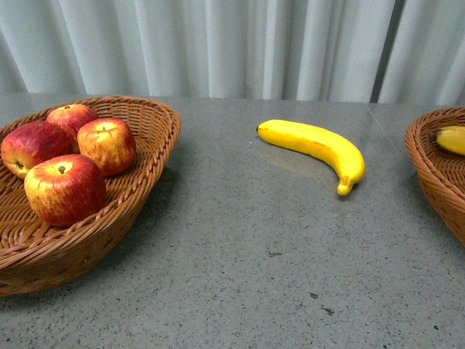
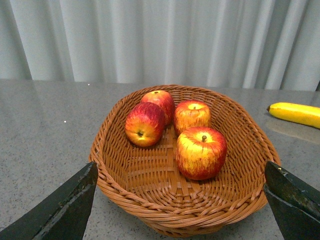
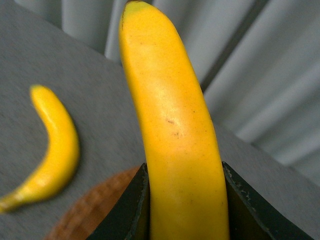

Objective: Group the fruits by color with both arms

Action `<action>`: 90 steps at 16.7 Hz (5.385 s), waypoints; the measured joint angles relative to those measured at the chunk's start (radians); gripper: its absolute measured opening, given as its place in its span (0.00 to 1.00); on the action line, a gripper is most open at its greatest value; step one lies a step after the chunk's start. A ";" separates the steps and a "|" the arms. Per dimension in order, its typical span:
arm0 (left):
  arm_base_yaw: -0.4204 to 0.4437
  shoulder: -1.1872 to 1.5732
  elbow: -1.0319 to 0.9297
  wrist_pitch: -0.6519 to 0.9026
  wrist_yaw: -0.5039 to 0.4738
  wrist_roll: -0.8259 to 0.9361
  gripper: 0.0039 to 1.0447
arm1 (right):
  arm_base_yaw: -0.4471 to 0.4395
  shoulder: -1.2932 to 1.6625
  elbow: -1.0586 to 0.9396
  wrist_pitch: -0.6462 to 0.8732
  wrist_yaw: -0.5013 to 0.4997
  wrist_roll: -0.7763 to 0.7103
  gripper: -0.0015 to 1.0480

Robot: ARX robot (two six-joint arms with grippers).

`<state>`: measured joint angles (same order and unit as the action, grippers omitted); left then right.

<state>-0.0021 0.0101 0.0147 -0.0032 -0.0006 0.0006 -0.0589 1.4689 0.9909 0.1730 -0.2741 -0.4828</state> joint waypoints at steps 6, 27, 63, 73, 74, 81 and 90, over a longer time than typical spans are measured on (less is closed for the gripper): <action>0.000 0.000 0.000 0.000 0.000 0.000 0.94 | -0.269 -0.050 -0.156 -0.130 -0.099 -0.282 0.32; 0.000 0.000 0.000 0.000 0.000 0.000 0.94 | 0.314 0.472 0.469 -0.068 -0.050 0.154 0.94; 0.000 0.000 0.000 0.000 0.000 0.000 0.94 | -0.100 0.155 0.103 -0.037 -0.172 0.373 0.35; 0.000 0.000 0.000 0.000 0.000 0.000 0.94 | -0.196 0.035 -0.087 -0.113 -0.107 0.019 0.78; 0.000 0.000 0.000 0.000 0.000 0.000 0.94 | -0.188 -0.004 -0.087 -0.117 -0.118 0.024 0.90; 0.000 0.000 0.000 0.000 0.000 0.000 0.94 | -0.129 -0.327 -0.138 -0.014 -0.329 0.310 0.94; 0.000 0.000 0.000 0.000 0.000 0.000 0.94 | -0.097 -0.752 -0.730 0.242 0.115 0.468 0.13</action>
<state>-0.0021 0.0101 0.0147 -0.0036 -0.0002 0.0006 -0.1555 0.7174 0.2607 0.4149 -0.1593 -0.0143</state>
